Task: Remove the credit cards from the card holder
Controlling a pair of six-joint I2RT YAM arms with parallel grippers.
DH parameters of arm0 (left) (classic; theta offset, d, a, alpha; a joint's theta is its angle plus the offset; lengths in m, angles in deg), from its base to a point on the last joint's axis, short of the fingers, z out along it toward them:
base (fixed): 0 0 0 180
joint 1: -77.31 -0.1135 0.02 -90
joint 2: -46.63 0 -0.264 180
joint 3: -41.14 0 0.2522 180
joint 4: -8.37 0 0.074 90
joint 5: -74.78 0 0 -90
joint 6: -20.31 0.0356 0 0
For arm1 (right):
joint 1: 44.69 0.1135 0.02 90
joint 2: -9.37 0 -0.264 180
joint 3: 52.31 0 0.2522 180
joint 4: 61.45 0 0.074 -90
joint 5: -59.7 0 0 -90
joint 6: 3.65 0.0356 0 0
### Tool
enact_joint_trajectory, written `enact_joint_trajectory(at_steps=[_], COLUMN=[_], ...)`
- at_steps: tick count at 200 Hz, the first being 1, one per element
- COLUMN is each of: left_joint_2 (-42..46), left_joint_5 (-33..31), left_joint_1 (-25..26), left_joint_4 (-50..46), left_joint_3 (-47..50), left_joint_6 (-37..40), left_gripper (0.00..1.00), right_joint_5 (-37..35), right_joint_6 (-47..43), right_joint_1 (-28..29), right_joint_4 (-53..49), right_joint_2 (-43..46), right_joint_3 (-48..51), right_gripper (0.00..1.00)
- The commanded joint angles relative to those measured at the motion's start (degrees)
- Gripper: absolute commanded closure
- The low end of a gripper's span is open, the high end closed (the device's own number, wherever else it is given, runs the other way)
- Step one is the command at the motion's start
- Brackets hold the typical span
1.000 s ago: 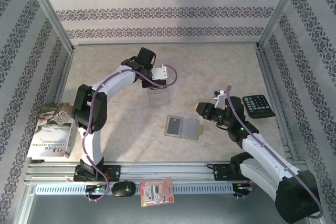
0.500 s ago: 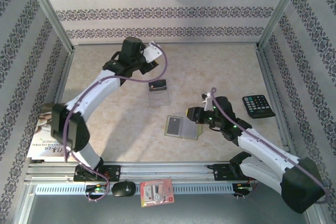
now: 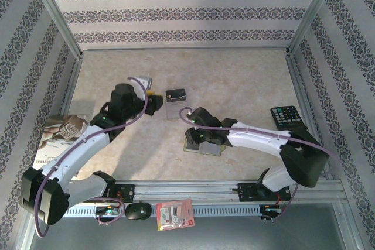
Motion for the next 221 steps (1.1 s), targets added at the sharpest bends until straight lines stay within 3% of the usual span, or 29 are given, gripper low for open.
enact_joint_trajectory(at_steps=[1,37,76,107,131,156,221], left_joint_2=[4.96,11.98,13.55,13.43,13.24,12.21,9.97], left_joint_5=[1.32,0.12,1.14,2.28,2.80,3.43,1.28], left_joint_1=[-0.39,-0.30,-0.06,0.42,1.15,2.60,8.94], left_joint_4=[4.35,3.10,2.82,3.05,3.83,7.03,12.07], left_joint_3=[6.53,13.94,16.84,17.78,18.49,20.26,23.92], left_joint_6=[-12.83,-16.29,-18.15,-18.67,-19.22,-20.89,-24.38], left_gripper=[0.57,0.58,0.64,0.65,0.65,0.69,0.78], right_joint_5=[-6.89,-9.39,-10.70,-8.09,-7.30,-5.49,6.21], right_joint_6=[-4.26,-4.94,-4.82,-4.34,-4.60,-4.65,-3.77], right_joint_1=[1.70,4.54,6.59,6.53,6.49,6.06,3.56], right_joint_4=[-5.64,-8.52,-9.95,-8.48,-6.96,-2.67,14.08], right_joint_2=[-3.60,-9.36,-14.59,-15.16,-13.92,-10.94,-3.69], right_joint_3=[-3.31,-5.88,-7.37,-6.44,-5.77,-4.02,-0.24], right_gripper=[0.58,0.58,0.58,0.70,0.88,1.00,1.00])
